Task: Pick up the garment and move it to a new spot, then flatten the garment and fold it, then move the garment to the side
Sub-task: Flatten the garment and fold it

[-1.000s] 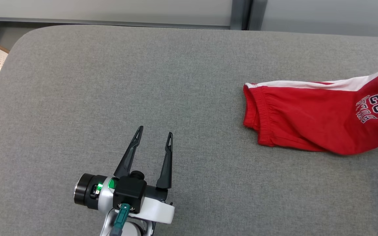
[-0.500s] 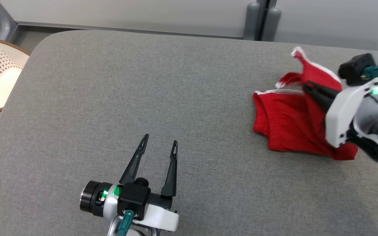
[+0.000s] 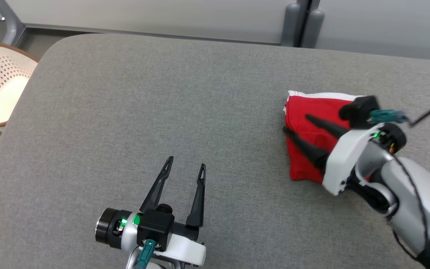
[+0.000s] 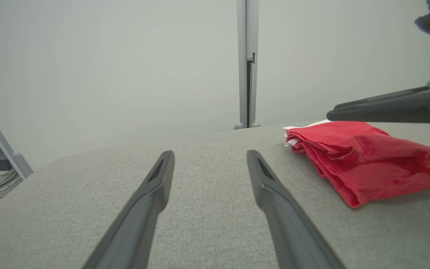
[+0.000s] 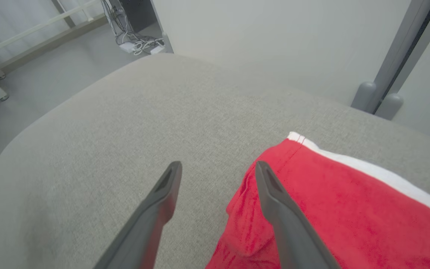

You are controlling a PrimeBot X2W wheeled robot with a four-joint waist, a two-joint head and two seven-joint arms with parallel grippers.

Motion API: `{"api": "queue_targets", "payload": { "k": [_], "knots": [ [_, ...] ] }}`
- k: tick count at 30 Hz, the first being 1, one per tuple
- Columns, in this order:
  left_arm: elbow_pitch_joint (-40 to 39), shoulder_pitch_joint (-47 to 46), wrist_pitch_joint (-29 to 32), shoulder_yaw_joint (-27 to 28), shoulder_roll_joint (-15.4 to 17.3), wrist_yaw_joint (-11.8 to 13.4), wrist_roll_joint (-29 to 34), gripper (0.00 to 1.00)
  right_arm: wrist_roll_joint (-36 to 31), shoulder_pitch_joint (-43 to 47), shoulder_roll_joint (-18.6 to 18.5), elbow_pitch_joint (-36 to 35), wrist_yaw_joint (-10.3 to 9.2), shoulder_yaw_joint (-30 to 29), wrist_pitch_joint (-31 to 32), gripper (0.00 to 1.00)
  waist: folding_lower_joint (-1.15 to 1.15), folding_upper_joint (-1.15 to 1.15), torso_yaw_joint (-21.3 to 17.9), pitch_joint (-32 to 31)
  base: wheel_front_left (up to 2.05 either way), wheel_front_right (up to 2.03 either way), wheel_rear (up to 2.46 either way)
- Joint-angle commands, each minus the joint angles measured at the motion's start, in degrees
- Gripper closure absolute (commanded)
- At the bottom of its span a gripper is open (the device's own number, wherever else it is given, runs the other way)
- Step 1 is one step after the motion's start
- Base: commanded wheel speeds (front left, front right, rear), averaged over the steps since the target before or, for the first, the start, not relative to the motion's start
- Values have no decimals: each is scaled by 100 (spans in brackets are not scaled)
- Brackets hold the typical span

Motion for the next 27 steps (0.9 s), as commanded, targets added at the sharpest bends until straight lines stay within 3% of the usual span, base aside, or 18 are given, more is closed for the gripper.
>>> {"api": "queue_targets", "payload": {
  "k": [1,6,12,19,24,27],
  "knots": [
    [17,77,-25,53,20,-18,-47,0,2,79,-119,-120,-8,-237,-302,0,0,0,-100,-95,0,0,0],
    [-88,182,-25,255,30,17,-6,0,-621,503,-452,-332,-5,-1118,-1367,0,0,0,-476,-302,0,0,0],
    [-199,313,-25,487,48,40,-23,0,-1011,1112,-451,-469,-6,-1739,-2040,0,0,0,-851,-437,0,0,0],
    [-326,745,-25,857,92,75,-19,0,-1722,2069,129,-247,-5,-2124,-2774,0,0,0,-1310,-790,0,0,0],
    [-321,954,-25,906,84,-31,74,0,-2002,2508,428,15,-6,-2195,-2855,0,0,0,-1288,-876,0,0,0],
    [-307,947,-25,886,70,-77,111,0,-2050,2486,398,91,-6,-2172,-2871,0,0,0,-1145,-850,0,0,0]
  ]
}}
